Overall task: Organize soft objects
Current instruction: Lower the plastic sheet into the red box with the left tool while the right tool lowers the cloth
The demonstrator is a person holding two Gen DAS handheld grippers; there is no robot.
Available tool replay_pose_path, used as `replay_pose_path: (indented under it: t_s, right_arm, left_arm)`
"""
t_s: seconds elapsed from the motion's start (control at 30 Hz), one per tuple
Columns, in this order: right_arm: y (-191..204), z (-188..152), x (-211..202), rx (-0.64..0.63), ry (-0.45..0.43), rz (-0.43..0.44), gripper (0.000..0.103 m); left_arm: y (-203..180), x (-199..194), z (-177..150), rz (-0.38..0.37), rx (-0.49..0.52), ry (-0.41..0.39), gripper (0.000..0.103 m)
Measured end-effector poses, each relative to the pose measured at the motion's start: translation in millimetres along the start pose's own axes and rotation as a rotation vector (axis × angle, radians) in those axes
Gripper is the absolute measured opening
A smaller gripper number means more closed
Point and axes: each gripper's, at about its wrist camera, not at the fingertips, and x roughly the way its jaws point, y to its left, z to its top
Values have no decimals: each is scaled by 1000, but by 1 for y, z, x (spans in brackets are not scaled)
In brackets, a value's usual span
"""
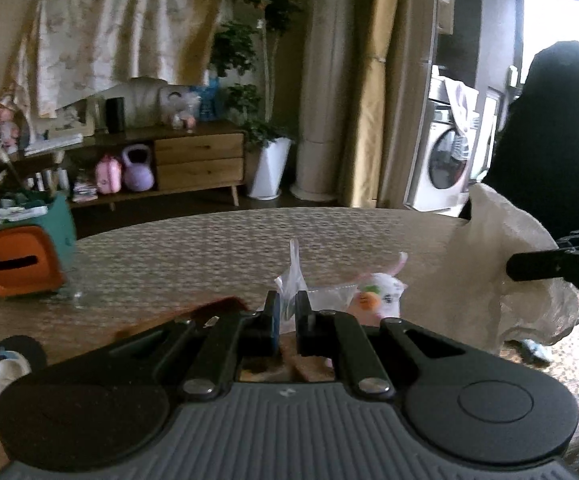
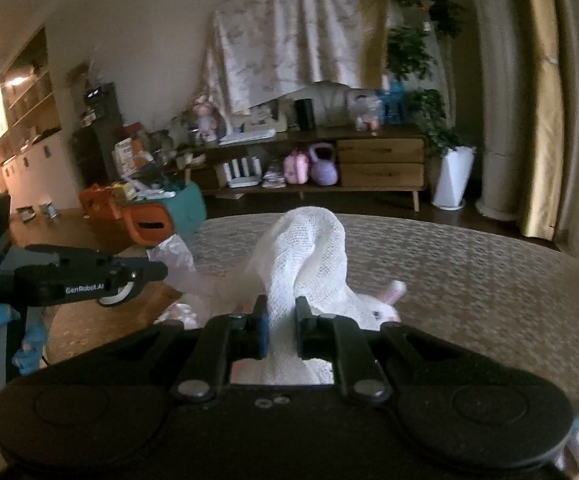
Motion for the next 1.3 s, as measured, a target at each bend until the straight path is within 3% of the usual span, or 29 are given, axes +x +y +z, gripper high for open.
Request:
replay_pose_path:
  t_s: [0.27,0.53,1.03,1.3]
  right_arm:
    - [49,7,56,-62,62,57,12]
    - [80,3,117,-136,131,49,12]
    - [93,-19,197,-177,237,11,12]
    - [98,-26,216,-156,269,54,12]
  left_arm:
    - [47,-4,-11,67,-22,10,8]
    - [82,17,-24,123,-32,60,8]
    - [93,79,-46,100,-10,181,8]
    - [98,100,-54,79,-46,228,8]
